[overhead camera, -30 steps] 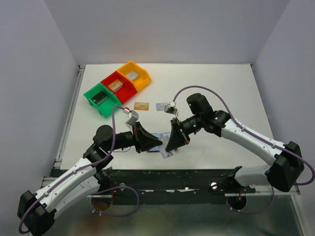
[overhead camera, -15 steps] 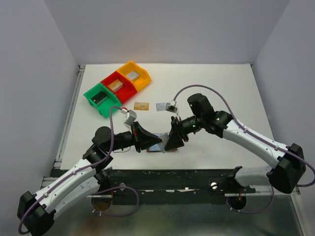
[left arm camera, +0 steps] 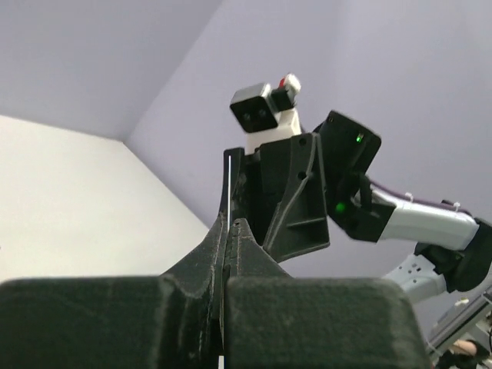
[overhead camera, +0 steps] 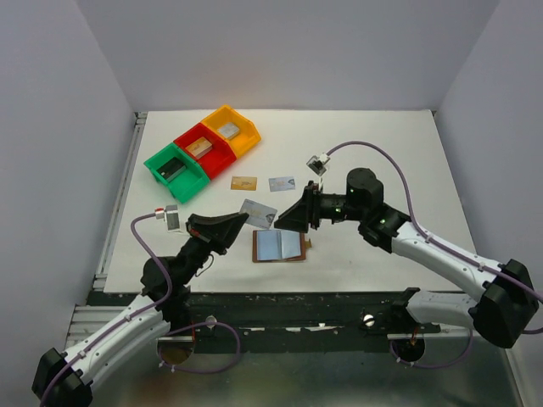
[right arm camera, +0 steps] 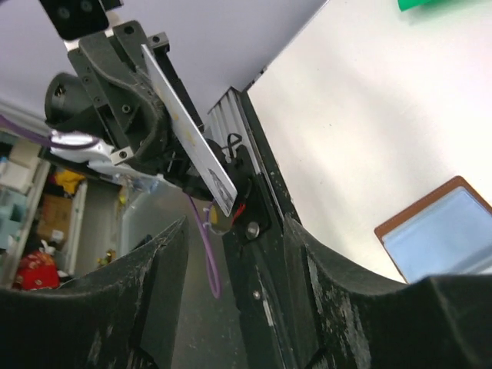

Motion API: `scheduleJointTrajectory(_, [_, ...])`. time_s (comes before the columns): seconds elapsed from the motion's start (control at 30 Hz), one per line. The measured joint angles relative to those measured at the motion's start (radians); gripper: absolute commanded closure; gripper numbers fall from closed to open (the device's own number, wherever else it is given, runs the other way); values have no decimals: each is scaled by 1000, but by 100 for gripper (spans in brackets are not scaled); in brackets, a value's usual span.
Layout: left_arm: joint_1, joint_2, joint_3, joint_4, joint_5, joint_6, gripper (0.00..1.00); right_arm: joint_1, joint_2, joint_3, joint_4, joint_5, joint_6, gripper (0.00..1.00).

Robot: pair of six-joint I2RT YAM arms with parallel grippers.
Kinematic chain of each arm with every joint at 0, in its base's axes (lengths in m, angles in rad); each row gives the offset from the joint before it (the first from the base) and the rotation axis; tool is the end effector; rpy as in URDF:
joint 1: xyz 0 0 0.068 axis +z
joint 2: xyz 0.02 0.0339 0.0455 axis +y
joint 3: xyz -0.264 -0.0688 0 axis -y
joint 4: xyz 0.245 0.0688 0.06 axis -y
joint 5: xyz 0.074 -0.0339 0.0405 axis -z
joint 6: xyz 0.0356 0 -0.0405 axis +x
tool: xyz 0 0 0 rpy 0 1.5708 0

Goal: Take the credit cards out of the card holder
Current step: Remove the credit card from the card holder, then place the credit card at the center of the board.

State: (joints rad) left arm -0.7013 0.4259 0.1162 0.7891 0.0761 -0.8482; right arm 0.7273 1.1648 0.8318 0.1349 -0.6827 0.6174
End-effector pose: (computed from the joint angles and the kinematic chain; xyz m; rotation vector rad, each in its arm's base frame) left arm 0.0963 -0.0849 0.2556 -0.0131 1.2063 -1.4199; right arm 0.1842 0.1940 0.3127 -0.6666 1.8955 1.5206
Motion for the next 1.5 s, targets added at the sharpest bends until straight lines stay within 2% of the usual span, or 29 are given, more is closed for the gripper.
scheduleJointTrajectory(0.23, [0, 19, -39, 156, -85, -38, 100, -1, 103, -46, 298, -27, 176, 40])
scheduleJointTrajectory(0.43, [0, 63, -55, 237, -93, -70, 100, -1, 154, -50, 491, -52, 275, 47])
scheduleJointTrajectory(0.67, [0, 67, -56, 275, -96, -88, 100, -1, 185, -50, 597, -87, 330, 63])
scheduleJointTrajectory(0.87, [0, 80, -56, 289, -96, -95, 100, -1, 197, -50, 641, -113, 356, 87])
scheduleJointTrajectory(0.9, [0, 84, -56, 290, -96, -95, 91, -1, 197, -50, 645, -117, 359, 93])
scheduleJointTrajectory(0.93, [0, 87, -57, 293, -95, -95, 64, -1, 197, -50, 650, -120, 358, 99])
scheduleJointTrajectory(1.0, [0, 89, -57, 297, -95, -95, 11, -1, 197, -50, 657, -127, 360, 100])
scheduleJointTrajectory(1.03, [0, 88, -57, 296, -94, -95, 1, -2, 196, -50, 656, -131, 359, 100])
scheduleJointTrajectory(1.13, [0, 40, -58, 251, -97, -91, 1, -22, 186, -49, 619, -148, 349, 100])
scheduleJointTrajectory(1.23, [2, -97, -49, 94, -132, -69, 1, -86, 156, -20, 462, -157, 292, 100])
scheduleJointTrajectory(1.33, [2, -249, 18, -157, -230, -41, 1, -186, 156, 112, 140, -123, 157, 100])
scheduleJointTrajectory(1.5, [11, -294, 167, -518, -344, 2, 1, -281, 327, 423, -309, -13, -80, 100])
